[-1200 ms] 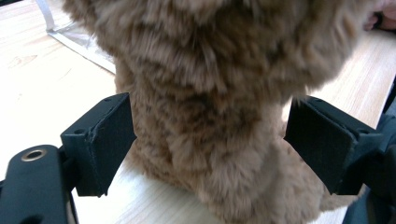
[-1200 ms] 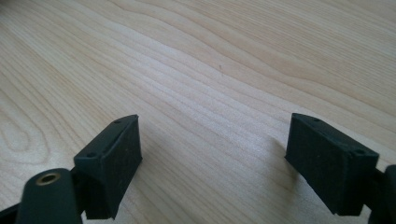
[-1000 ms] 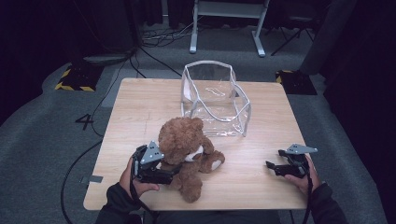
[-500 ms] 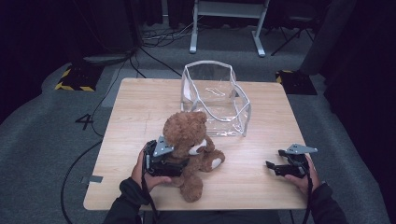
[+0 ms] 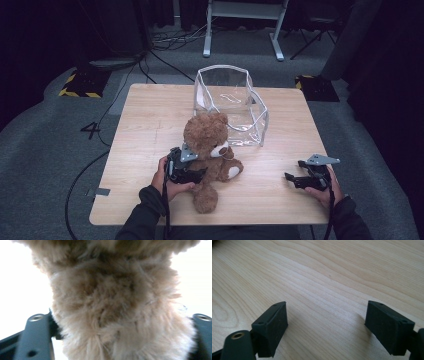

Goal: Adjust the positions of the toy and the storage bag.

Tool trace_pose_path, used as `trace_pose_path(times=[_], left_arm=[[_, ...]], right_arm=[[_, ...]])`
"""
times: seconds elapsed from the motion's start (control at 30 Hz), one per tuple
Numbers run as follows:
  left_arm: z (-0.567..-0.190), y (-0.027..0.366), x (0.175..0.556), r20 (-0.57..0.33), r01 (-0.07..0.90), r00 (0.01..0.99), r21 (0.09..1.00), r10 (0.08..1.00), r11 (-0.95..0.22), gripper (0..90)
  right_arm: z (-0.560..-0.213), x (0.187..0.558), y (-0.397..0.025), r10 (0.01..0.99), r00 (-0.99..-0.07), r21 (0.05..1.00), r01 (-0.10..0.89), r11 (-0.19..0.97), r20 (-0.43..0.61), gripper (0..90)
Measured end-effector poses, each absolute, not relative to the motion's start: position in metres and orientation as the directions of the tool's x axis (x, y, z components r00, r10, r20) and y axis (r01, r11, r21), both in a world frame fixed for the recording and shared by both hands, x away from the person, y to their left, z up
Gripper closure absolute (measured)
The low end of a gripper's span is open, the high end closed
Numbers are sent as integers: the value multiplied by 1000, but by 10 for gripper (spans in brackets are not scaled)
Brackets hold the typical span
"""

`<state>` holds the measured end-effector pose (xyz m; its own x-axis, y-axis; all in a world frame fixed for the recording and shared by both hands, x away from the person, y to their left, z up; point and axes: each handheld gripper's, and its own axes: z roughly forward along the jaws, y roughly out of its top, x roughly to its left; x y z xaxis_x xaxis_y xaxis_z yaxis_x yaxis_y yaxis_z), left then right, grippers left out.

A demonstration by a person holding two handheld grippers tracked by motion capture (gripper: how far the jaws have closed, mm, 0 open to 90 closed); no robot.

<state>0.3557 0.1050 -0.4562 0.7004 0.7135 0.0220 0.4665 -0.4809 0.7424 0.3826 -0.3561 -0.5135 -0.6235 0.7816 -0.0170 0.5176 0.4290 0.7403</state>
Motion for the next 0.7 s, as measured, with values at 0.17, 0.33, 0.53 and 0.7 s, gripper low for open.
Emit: trace_pose_path(times=[0.17,0.33,0.53,0.7], left_arm=[[-459,110,353,23,462,697,751,717,-473,409],[-459,117,349,28,453,700,755,714,-474,465],[-458,122,346,34,456,698,750,715,-480,480],[-457,127,345,48,454,696,744,717,-490,488]], right_arm=[[-513,383,-356,781,-624,740,517,429,-17,180],[-511,384,-357,797,-604,740,526,420,-23,182],[-491,387,-351,789,-614,769,485,416,-39,183],[-452,394,-335,779,-621,815,408,411,-82,196]])
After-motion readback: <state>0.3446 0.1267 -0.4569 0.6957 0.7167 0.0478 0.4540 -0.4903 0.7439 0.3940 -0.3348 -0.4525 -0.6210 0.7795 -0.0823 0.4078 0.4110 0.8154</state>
